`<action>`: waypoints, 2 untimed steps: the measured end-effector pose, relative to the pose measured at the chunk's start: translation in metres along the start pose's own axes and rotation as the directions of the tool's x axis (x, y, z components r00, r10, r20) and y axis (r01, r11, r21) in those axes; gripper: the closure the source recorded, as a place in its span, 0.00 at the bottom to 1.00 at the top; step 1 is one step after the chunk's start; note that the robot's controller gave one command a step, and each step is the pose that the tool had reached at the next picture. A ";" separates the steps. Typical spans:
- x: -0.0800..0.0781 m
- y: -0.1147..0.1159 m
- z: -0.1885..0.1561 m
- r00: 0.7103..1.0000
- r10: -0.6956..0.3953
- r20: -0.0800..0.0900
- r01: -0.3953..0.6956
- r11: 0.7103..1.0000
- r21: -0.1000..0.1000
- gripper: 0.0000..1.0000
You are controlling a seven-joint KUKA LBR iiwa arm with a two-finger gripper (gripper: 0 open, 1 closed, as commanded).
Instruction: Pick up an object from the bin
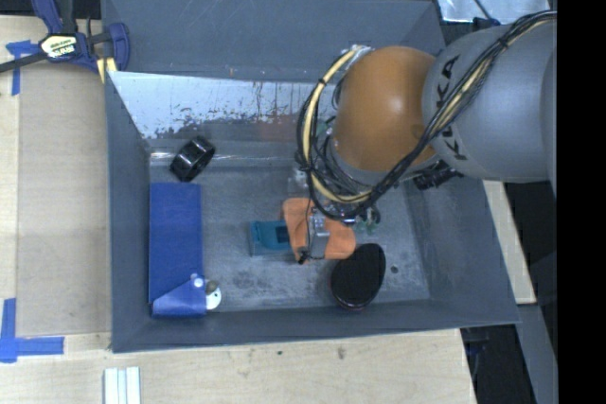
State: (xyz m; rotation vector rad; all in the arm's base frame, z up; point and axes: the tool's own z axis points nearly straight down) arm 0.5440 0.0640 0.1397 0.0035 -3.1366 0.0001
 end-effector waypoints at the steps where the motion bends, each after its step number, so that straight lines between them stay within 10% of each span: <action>1: -0.002 0.000 -0.005 1.000 0.003 0.008 -0.003 1.000 -0.001 1.00; 2: -0.002 0.000 -0.005 1.000 0.004 0.008 -0.004 1.000 -0.001 0.00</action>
Offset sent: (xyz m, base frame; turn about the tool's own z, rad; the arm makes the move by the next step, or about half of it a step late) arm 0.0000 0.0000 0.0000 0.0000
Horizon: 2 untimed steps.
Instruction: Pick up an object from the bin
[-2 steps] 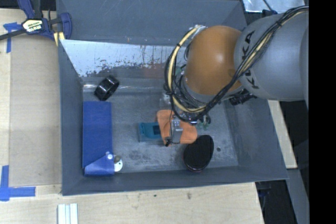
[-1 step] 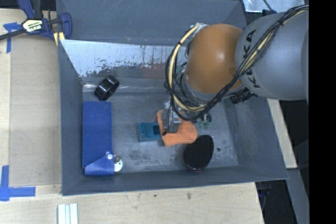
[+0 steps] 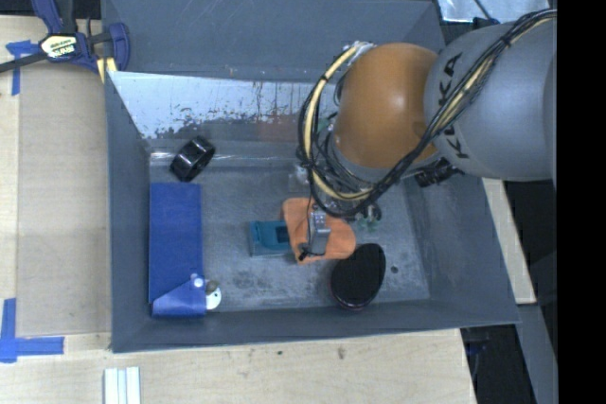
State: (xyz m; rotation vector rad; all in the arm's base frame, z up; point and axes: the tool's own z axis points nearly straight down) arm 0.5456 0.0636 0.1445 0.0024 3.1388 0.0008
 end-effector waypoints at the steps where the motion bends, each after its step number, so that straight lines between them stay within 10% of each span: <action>1: 0.000 0.000 0.000 1.000 0.000 0.000 0.000 1.000 0.000 0.00; 2: -0.020 -0.050 0.066 0.996 0.088 -0.034 -0.088 0.996 -0.007 1.00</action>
Offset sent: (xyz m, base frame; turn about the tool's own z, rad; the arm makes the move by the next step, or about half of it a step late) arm 0.0220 -0.0563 -0.0745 0.0954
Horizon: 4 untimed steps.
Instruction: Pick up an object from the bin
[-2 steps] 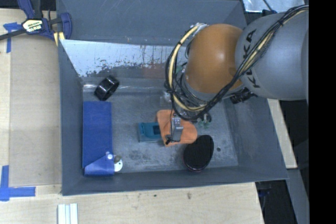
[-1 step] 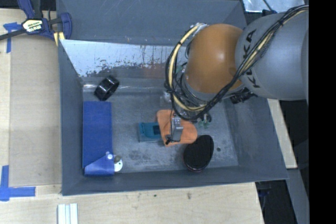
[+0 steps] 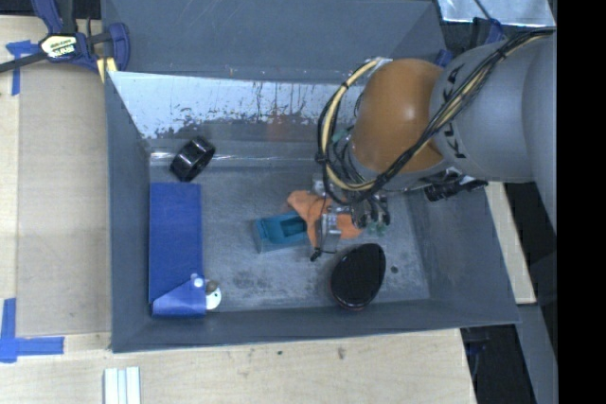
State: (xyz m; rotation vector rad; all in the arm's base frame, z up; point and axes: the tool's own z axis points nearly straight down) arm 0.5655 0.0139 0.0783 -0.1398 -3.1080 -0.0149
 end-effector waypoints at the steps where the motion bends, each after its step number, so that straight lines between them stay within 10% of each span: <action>1: 0.000 0.000 0.000 1.000 0.000 0.000 0.000 1.000 0.000 1.00; 2: -0.022 -0.002 -0.027 0.998 -0.051 0.029 0.051 0.999 0.005 1.00; 3: -0.010 -0.042 -0.026 0.993 -0.105 0.059 0.105 0.994 0.008 1.00; 4: 0.002 -0.061 -0.017 0.996 -0.088 0.031 0.088 0.996 0.019 1.00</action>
Offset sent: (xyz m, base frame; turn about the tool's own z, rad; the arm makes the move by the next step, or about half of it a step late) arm 0.0591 -0.0127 0.0900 -0.1415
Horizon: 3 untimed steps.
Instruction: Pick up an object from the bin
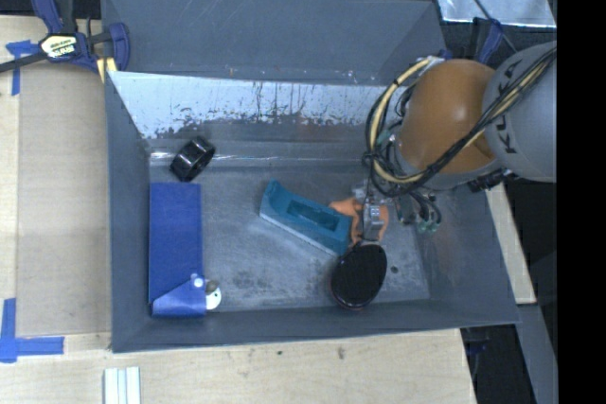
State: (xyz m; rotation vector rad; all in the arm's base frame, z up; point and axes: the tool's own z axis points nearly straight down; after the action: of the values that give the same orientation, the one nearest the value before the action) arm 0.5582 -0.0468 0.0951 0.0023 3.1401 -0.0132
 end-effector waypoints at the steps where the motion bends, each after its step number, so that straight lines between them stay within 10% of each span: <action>1: -0.004 0.023 -0.045 0.999 -0.044 -0.003 0.044 0.999 -0.010 1.00; 3: -0.002 -0.012 -0.100 0.999 -0.050 -0.008 0.050 0.999 -0.009 1.00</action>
Offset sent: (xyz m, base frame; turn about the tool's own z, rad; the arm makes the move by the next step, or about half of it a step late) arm 0.0181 -0.0158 0.0612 -0.0517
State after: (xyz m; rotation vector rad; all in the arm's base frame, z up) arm 0.5602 -0.0575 0.1948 -0.0768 3.1476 0.0003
